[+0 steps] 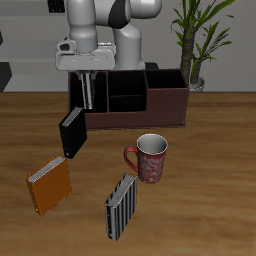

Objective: Place the left striped book into the back desk caddy's left compartment

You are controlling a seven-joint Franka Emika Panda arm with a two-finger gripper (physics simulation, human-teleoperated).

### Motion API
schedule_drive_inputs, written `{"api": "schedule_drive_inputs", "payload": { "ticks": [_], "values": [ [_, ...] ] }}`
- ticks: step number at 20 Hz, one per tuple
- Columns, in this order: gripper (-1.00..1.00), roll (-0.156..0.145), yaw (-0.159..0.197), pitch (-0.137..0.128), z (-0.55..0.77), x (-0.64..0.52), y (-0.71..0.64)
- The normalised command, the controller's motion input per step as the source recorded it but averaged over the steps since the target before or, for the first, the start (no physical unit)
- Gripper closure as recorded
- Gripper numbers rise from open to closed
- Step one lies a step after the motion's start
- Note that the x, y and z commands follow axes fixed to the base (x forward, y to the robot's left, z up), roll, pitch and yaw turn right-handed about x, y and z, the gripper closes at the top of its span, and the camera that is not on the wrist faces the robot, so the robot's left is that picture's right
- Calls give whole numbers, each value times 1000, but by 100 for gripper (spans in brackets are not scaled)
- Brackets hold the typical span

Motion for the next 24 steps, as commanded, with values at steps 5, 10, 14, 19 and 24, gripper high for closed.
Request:
{"api": "schedule_drive_inputs", "payload": {
  "ticks": [5, 10, 14, 19, 24],
  "values": [
    [100, -2, 12, 35, -250, 4, 30],
    [100, -5, 19, 33, -211, 17, -12],
    [-100, -27, 4, 62, -189, 27, -38],
    [-100, -12, 3, 45, -81, 8, -34],
    [-100, -10, 1, 12, 12, 22, -31]
  ]
}}
